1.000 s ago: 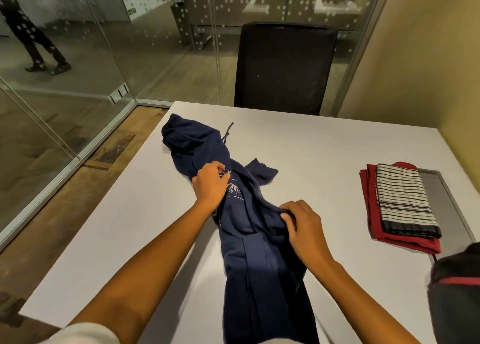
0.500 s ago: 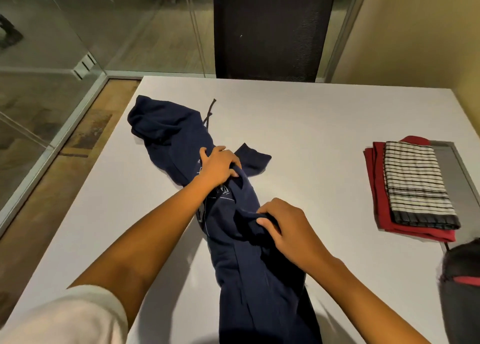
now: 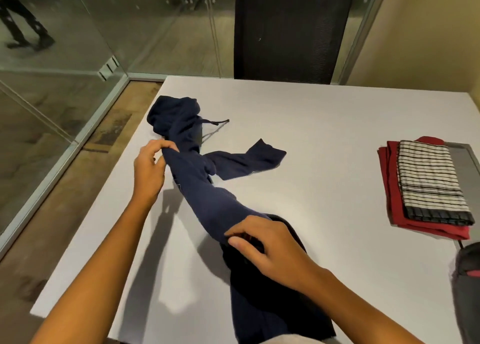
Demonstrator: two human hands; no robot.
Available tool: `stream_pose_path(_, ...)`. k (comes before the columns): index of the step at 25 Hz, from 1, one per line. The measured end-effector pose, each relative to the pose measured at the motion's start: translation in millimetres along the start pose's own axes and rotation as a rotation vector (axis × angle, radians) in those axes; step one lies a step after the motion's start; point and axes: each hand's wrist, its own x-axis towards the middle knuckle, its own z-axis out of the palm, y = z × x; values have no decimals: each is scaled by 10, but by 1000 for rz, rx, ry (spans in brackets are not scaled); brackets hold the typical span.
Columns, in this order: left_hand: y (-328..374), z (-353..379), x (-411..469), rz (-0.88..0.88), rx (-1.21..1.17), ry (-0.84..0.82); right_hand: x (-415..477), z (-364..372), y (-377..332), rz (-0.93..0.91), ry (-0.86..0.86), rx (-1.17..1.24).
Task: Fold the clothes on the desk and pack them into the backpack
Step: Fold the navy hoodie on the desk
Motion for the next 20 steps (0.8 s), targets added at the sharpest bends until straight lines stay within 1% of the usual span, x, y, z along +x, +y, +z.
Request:
stream_pose_path(2, -168, -397, -259, -2, 69, 45, -20, 92, -16, 60, 109, 58)
stream_pose_path(4, -402, -760, -561, -54, 219, 51, -49, 211, 117, 180, 207, 66)
stream_pose_path(5, -517, -914, -731, -89, 316, 56, -72, 276, 222, 238, 226, 38)
stream_pose_path(8, -835, -1232, -1210, -233, 611, 13, -187, 431, 535, 411, 165, -37)
stream_pose_path(11, -1065, -1338, -1590, -424, 808, -63, -321, 524, 735, 520, 34, -71)
stream_pose_path(14, -1167, -1272, -1778, -607, 802, -58, -376, 636, 835, 526, -90, -114)
stream_pose_path(16, -1144, -1142, -1778, -683, 733, -16, -366, 688, 876, 535, -56, -168)
stream_pose_path(18, -1081, -975, -1717, -651, 657, 65, -305, 685, 918, 589, 56, -218)
stream_pose_path(19, -1035, -886, -1656, -612, 618, 111, -263, 676, 945, 617, 84, -238)
stream_pose_path(20, -977, -794, -1577, -569, 581, 140, -217, 665, 981, 636, 75, -254)
